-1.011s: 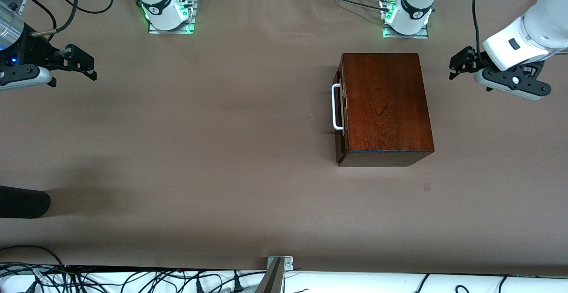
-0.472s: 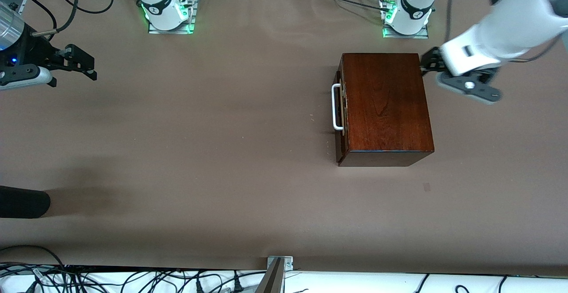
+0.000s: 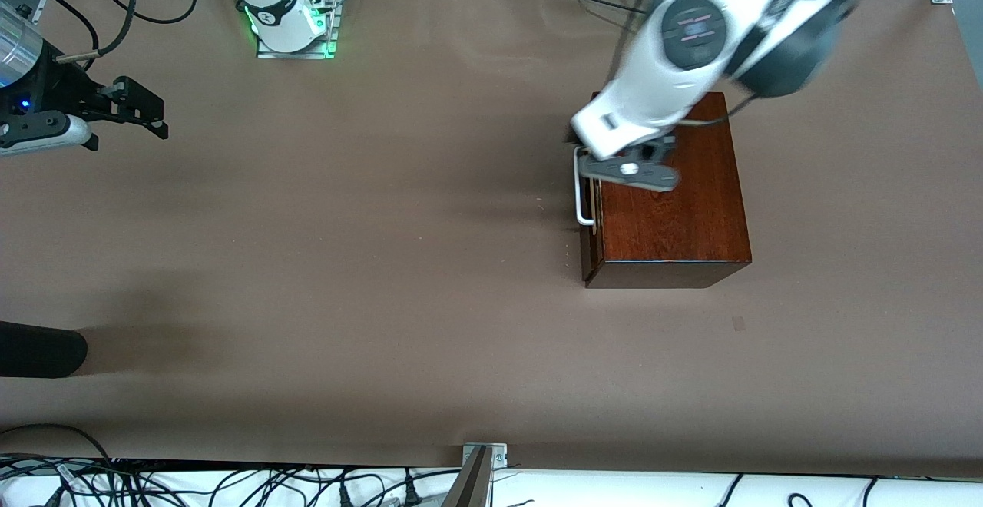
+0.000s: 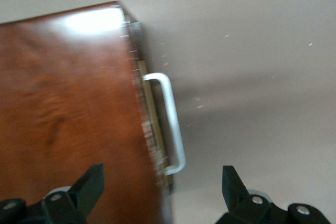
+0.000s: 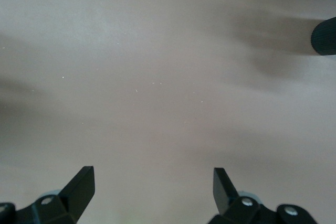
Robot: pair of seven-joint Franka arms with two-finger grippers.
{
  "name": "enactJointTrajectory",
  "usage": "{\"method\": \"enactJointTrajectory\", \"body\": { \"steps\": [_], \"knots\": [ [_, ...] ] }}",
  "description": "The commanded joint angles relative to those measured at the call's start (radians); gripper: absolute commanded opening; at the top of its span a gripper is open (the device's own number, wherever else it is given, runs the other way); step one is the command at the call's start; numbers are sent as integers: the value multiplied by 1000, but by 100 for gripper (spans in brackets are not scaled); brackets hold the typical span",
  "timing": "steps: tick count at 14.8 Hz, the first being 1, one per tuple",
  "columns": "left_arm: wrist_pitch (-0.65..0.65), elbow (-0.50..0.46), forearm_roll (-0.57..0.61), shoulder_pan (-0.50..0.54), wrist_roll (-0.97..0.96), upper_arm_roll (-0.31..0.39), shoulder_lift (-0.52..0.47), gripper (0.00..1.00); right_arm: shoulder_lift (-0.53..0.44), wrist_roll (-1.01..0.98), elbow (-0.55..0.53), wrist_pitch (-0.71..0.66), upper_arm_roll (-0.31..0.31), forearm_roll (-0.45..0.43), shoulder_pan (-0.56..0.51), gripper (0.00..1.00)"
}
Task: Open drawer, take yellow block, close drawer
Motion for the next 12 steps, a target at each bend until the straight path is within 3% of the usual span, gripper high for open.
{"method": "enactJointTrajectory", "body": {
  "steps": [1,5,12],
  "knots": [
    [26,58,63,-57,-108,1,85,100,1,1,15,-9,-1,17,1,100],
    [30,37,189,-128,-176,0,151,100,1,1,16,-9,-1,17,1,100],
    [99,-106,319,-190,-323,0,166,100,1,1,15,-9,-1,17,1,100]
  ]
}}
